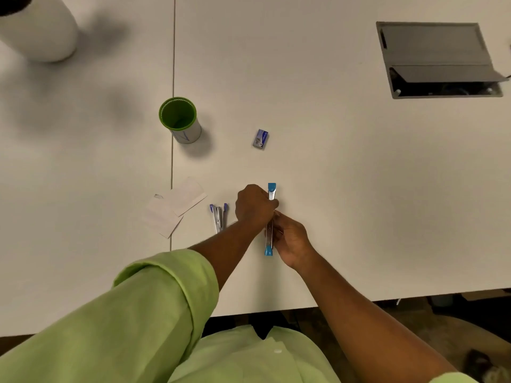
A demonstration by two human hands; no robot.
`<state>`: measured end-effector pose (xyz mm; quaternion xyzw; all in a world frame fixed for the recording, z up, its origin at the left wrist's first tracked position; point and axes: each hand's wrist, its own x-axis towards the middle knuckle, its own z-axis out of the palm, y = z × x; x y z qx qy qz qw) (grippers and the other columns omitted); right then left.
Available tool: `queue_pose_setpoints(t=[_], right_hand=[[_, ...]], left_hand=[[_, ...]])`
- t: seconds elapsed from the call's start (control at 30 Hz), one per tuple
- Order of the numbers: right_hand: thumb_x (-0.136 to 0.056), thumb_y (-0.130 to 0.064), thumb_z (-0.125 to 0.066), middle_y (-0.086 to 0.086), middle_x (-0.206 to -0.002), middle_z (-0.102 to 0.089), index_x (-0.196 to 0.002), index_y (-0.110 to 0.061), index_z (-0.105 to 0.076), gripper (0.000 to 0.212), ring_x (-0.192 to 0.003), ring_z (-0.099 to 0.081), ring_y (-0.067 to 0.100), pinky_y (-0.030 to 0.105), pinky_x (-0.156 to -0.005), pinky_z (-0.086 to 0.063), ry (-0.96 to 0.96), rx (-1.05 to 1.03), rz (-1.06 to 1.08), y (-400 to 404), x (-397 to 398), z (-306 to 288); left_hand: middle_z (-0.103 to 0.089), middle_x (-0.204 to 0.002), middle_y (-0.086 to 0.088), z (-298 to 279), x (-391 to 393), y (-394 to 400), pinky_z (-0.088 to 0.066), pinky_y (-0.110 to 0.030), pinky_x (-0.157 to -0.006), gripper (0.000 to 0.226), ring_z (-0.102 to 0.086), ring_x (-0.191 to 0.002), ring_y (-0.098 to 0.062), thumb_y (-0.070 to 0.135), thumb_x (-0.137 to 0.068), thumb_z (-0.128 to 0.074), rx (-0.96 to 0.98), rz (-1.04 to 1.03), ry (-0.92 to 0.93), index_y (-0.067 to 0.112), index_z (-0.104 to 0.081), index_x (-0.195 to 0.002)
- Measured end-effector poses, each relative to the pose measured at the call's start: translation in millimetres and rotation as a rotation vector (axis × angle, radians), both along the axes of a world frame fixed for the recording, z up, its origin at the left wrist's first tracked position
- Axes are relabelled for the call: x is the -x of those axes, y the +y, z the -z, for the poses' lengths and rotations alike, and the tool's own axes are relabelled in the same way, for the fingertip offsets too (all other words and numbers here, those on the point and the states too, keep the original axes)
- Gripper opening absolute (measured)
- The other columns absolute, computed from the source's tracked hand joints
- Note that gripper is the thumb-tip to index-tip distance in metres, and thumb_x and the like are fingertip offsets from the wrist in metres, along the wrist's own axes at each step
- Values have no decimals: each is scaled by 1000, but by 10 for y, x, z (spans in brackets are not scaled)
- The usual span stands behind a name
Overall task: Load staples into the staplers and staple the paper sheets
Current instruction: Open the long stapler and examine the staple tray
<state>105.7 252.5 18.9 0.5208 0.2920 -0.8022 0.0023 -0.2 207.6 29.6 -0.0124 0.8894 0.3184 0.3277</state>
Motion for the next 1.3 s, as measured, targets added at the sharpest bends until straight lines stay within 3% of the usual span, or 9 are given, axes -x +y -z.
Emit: queue_pose_setpoints(t=[0.23, 0.33, 0.47, 0.6, 0.77, 0.97, 1.17, 1.23, 1.3], right_hand=[[-101, -22, -59, 9, -82, -73, -104, -4, -73, 23, -70, -68, 18, 31, -68, -56, -53, -5, -13, 58, -57, 56], [-99, -21, -62, 11, -81, -73, -100, -4, -74, 21, -71, -68, 20, 33, -68, -57, -110, -61, -91, 55, -90, 89], [-98, -21, -63, 13, -87, -75, -100, -3, -75, 21, -78, -70, 25, 39, -80, -60, -153, -114, -133, 38, -105, 144], [-97, -19, -63, 15, -88, -74, -105, -2, -73, 21, -80, -69, 29, 38, -77, -60, -149, -170, -153, 34, -95, 164], [-98, -27, -63, 9, -89, -76, -107, -12, -71, 20, -76, -71, 21, 31, -64, -59, -182, -221, -263, 8, -99, 139], [-93, -36, -69, -1, -98, -73, -114, -26, -64, 23, -71, -72, 10, 25, -61, -55, -157, -492, -473, -82, -103, 90], [-97, -26, -65, -10, -94, -71, -113, -29, -65, 16, -77, -72, 14, 20, -67, -58, -122, -735, -411, -210, -69, 98], [-98, -25, -64, -4, -85, -74, -113, -24, -67, 15, -71, -72, 17, 23, -61, -59, -163, -670, -400, -239, -88, 115], [-97, -27, -65, 0, -77, -75, -109, -19, -70, 15, -66, -72, 18, 29, -60, -61, -243, -599, -434, -257, -112, 140]], left_hand=[[-71, -65, 2, 39, -50, -9, -56, -30, -64, 23, -70, -65, -16, 32, -67, -89, -73, -132, -62, 16, -72, -67], [-72, -67, -1, 94, -69, -71, -61, -36, -71, 25, -72, -68, -21, 32, -69, -88, -62, -184, -114, 14, -72, -68], [-74, -70, -11, 126, -90, -155, -62, -48, -76, 24, -74, -71, -30, 25, -76, -85, -143, -235, -129, 6, -73, -69], [-74, -75, -18, 123, -114, -223, -61, -51, -78, 22, -74, -75, -36, 18, -82, -81, -215, -270, -130, 1, -73, -70], [-74, -78, -21, 94, -98, -264, -61, -51, -79, 22, -74, -78, -38, 17, -82, -82, -223, -284, -153, -2, -72, -74], [-66, -62, -16, 75, -108, -290, -61, -50, -73, 30, -70, -66, -35, 16, -81, -75, -160, -286, -77, 8, -60, -56], [-68, -75, -3, 21, -225, -264, -53, -29, -65, 17, -68, -71, -19, 22, -85, -75, -254, -387, 32, 14, -60, -83], [-71, -78, -7, 70, -222, -291, -56, -33, -69, 19, -70, -74, -21, 23, -84, -76, -198, -295, 31, 9, -63, -86], [-74, -87, -18, 122, -180, -314, -59, -41, -79, 23, -73, -85, -32, 18, -82, -76, -104, -244, -106, -2, -66, -87]])
